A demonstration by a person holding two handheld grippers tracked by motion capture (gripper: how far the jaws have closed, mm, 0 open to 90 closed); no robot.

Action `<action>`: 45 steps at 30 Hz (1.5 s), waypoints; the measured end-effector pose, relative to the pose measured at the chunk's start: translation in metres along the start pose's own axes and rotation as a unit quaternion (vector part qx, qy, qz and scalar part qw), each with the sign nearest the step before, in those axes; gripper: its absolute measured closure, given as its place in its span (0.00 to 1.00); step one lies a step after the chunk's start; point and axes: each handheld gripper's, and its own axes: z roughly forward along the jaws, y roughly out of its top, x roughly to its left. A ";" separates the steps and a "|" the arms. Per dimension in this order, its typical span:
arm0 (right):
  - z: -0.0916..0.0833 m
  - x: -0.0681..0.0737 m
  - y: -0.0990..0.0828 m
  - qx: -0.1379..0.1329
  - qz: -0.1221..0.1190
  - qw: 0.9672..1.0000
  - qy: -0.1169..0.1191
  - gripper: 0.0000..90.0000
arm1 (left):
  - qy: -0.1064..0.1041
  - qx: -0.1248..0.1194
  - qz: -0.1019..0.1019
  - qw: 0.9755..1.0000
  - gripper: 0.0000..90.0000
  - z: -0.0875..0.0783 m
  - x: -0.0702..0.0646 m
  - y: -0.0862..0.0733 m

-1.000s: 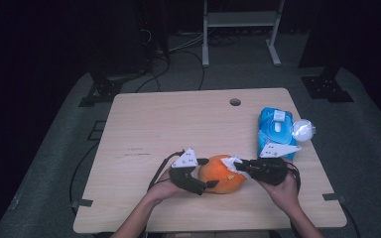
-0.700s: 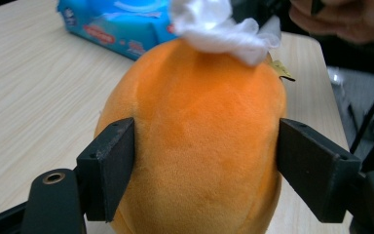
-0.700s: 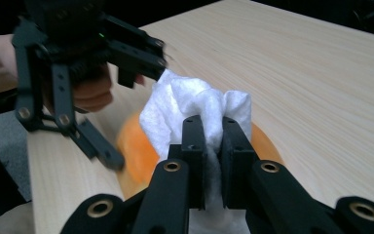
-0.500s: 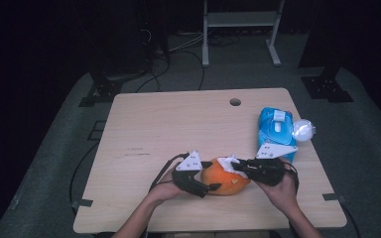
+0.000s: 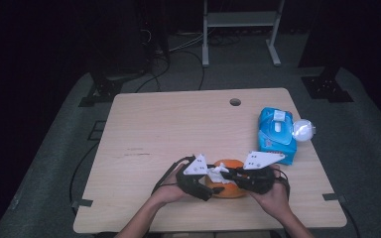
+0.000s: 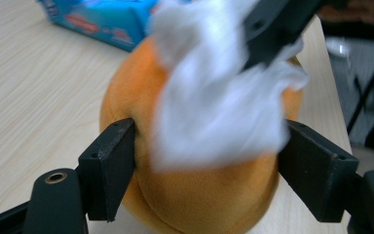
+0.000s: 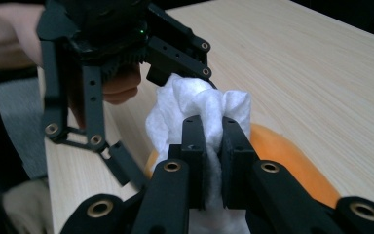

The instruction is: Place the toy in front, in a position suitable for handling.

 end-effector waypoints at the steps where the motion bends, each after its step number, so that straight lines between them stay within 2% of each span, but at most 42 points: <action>1: -0.001 -0.001 0.000 0.003 -0.003 1.000 -0.003 0.91 | -0.002 -0.003 -0.004 1.000 0.28 -0.001 0.001 -0.001; 5: -0.012 -0.017 -0.005 -0.001 0.015 0.999 -0.030 0.91 | -0.008 -0.017 -0.026 0.999 0.23 -0.002 0.009 -0.007; 8: -0.020 -0.028 -0.010 -0.005 0.027 0.999 -0.043 0.91 | -0.003 -0.017 -0.073 0.997 0.10 0.004 0.016 -0.009; 10: -0.023 -0.030 -0.011 -0.006 0.036 0.998 -0.044 0.91 | -0.010 -0.023 -0.100 0.995 0.10 0.008 0.019 -0.012; 11: -0.023 -0.030 -0.011 -0.004 0.036 0.998 -0.045 0.91 | -0.018 -0.022 -0.104 0.994 0.10 0.009 0.019 -0.012; 12: -0.022 -0.030 -0.011 -0.004 0.035 0.998 -0.043 0.91 | -0.028 -0.024 -0.104 0.994 0.14 0.010 0.018 -0.012; 15: -0.019 -0.026 -0.010 -0.002 0.029 0.999 -0.039 0.91 | -0.019 -0.023 -0.090 0.996 0.29 0.006 0.014 -0.010; 16: -0.019 -0.025 -0.009 -0.004 0.027 0.999 -0.038 0.91 | -0.010 -0.027 -0.081 0.996 0.31 0.005 0.013 -0.008; 19: -0.021 -0.014 0.000 -0.010 0.008 0.999 -0.041 0.91 | 0.013 -0.031 -0.046 0.998 0.34 0.002 0.006 0.002; 21: -0.018 -0.004 0.006 -0.009 -0.010 0.999 -0.034 0.91 | 0.033 -0.019 -0.012 0.999 0.34 0.003 0.000 0.007; 24: -0.006 0.009 0.009 0.007 -0.032 0.999 -0.021 0.91 | 0.043 -0.002 0.015 0.999 0.34 0.004 -0.005 0.007; 26: -0.004 0.007 0.007 0.013 -0.032 0.999 -0.020 0.91 | 0.039 -0.006 0.009 0.999 0.34 0.004 -0.004 0.003; 28: -0.009 -0.003 0.005 0.008 -0.012 0.999 -0.028 0.91 | 0.039 -0.003 0.010 0.999 0.34 0.005 -0.004 0.001; 31: -0.019 -0.020 -0.002 0.009 0.009 0.998 -0.054 0.91 | 0.033 -0.001 0.011 0.999 0.33 0.006 -0.003 -0.003; 33: -0.025 -0.031 -0.010 0.008 0.030 0.998 -0.053 0.91 | 0.023 -0.005 0.003 1.000 0.28 0.006 -0.002 -0.003; 34: -0.026 -0.032 -0.011 0.008 0.036 0.998 -0.051 0.91 | 0.013 -0.010 -0.007 1.000 0.25 0.006 0.000 -0.003; 35: -0.027 -0.033 -0.012 0.007 0.035 0.998 -0.054 0.91 | 0.001 -0.022 -0.030 0.999 0.21 0.005 0.002 -0.003; 37: -0.028 -0.032 -0.012 0.009 0.034 0.998 -0.054 0.91 | -0.014 -0.042 -0.079 0.996 0.12 0.004 0.009 -0.003; 39: -0.024 -0.029 -0.011 0.011 0.030 0.999 -0.042 0.91 | -0.013 -0.045 -0.103 0.994 0.11 0.006 0.012 -0.004; 40: -0.022 -0.027 -0.010 0.014 0.028 0.999 -0.041 0.91 | -0.025 -0.039 -0.113 0.993 0.13 0.008 0.013 -0.006; 41: -0.020 -0.025 -0.009 0.017 0.019 0.999 -0.043 0.91 | -0.024 -0.039 -0.112 0.993 0.21 0.009 0.011 -0.007; 45: -0.018 -0.015 -0.001 0.019 0.003 0.998 -0.055 0.91 | 0.002 -0.041 -0.093 0.995 0.32 0.006 0.005 0.000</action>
